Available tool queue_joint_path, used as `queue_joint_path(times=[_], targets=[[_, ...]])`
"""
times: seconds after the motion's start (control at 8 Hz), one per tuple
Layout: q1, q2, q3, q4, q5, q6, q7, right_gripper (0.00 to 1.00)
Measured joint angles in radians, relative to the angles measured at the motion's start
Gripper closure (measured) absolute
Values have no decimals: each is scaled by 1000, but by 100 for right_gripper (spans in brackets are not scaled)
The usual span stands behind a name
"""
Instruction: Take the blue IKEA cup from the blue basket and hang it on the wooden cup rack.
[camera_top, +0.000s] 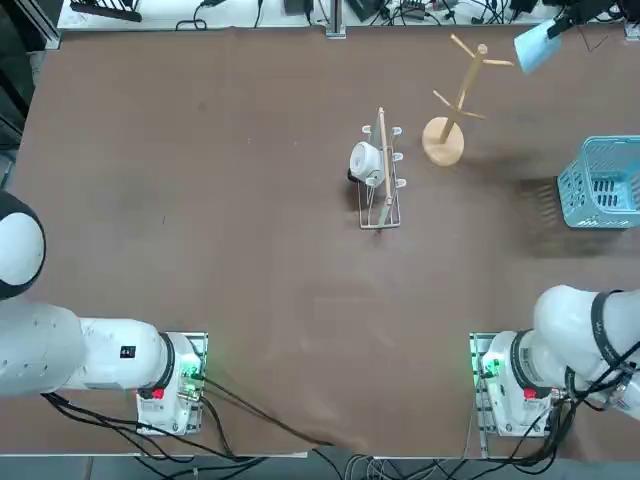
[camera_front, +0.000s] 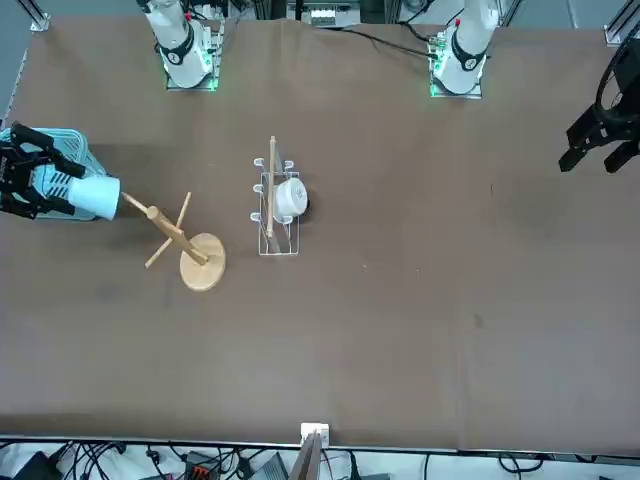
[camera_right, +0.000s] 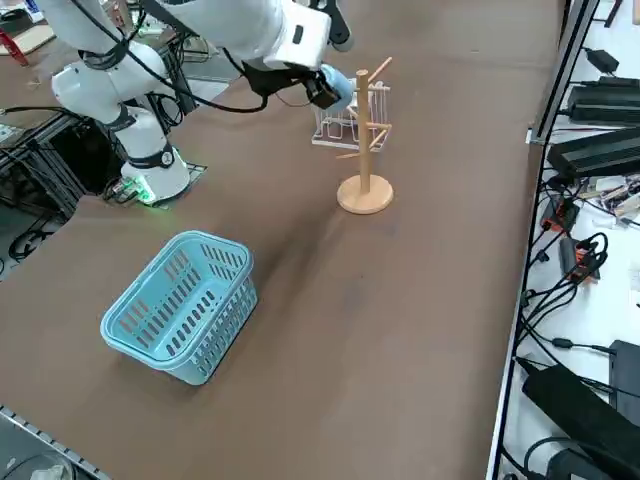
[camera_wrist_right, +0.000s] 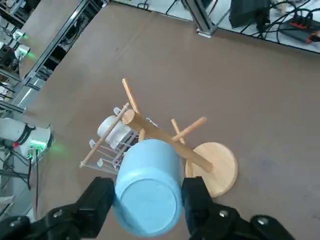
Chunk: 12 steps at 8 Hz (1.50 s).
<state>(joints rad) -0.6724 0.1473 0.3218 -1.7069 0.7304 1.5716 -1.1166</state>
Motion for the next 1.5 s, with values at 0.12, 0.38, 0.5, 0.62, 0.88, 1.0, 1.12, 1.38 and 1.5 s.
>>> queue_joint_path(times=[0.12, 0.38, 0.5, 0.62, 0.88, 1.0, 1.12, 1.38, 1.5], targets=[[-8, -12, 0, -23, 11, 15, -7, 20], [-9, -22, 1, -48, 39, 32, -12, 20], [-6, -25, 4, -58, 46, 38, -12, 20], [-4, -27, 7, -68, 54, 43, -12, 20], [2, -28, 11, -80, 65, 60, -14, 20], [11, -28, 12, -82, 67, 73, -14, 20], [22, -28, 14, -87, 81, 90, -14, 20], [49, -27, 15, -99, 107, 122, -14, 20], [61, -23, 15, -104, 117, 138, -14, 20]])
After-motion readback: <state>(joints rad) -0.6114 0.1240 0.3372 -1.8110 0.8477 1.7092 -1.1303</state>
